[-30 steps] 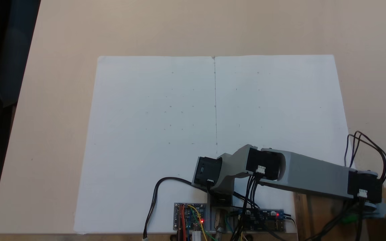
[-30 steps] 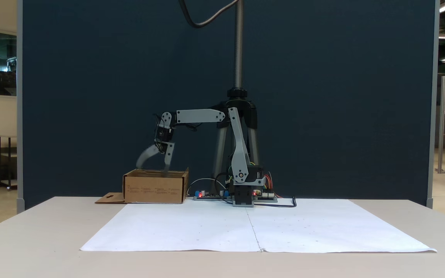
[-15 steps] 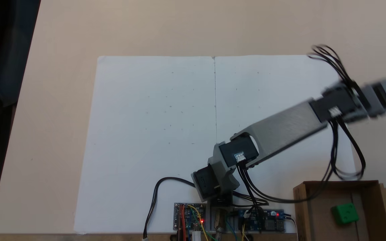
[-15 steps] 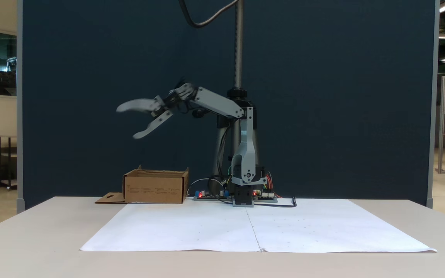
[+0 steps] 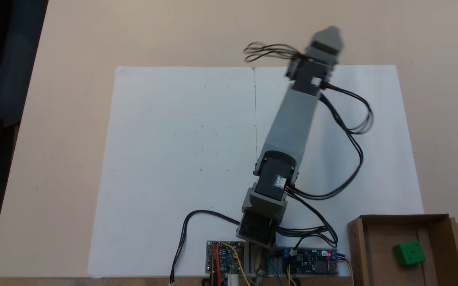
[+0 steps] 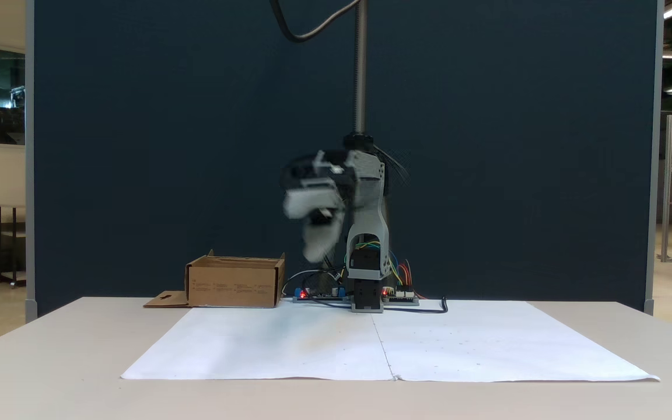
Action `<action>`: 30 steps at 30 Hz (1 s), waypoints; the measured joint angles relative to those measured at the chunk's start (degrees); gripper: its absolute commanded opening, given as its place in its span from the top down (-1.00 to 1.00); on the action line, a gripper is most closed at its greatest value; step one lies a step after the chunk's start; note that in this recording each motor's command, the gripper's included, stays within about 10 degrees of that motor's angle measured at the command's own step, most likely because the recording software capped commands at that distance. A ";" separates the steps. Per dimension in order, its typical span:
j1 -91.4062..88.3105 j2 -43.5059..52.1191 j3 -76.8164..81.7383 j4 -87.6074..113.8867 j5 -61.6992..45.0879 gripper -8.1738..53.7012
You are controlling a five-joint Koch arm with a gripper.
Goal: Grasp a green dice and put it in the bin.
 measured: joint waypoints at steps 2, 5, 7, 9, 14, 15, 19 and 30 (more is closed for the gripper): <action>-4.75 1.76 9.49 -4.66 0.00 -0.68; -9.93 3.96 20.48 -10.46 0.00 -0.66; -13.10 6.50 28.12 -14.77 0.00 -0.66; -14.24 8.88 35.24 -18.28 0.00 -0.66; -15.12 16.08 47.37 -28.30 0.00 -0.66; -15.03 17.40 50.01 -30.41 0.00 -0.66; -13.89 21.97 59.41 -38.41 0.00 -0.66; -14.15 32.52 81.12 -60.73 -1.85 -0.65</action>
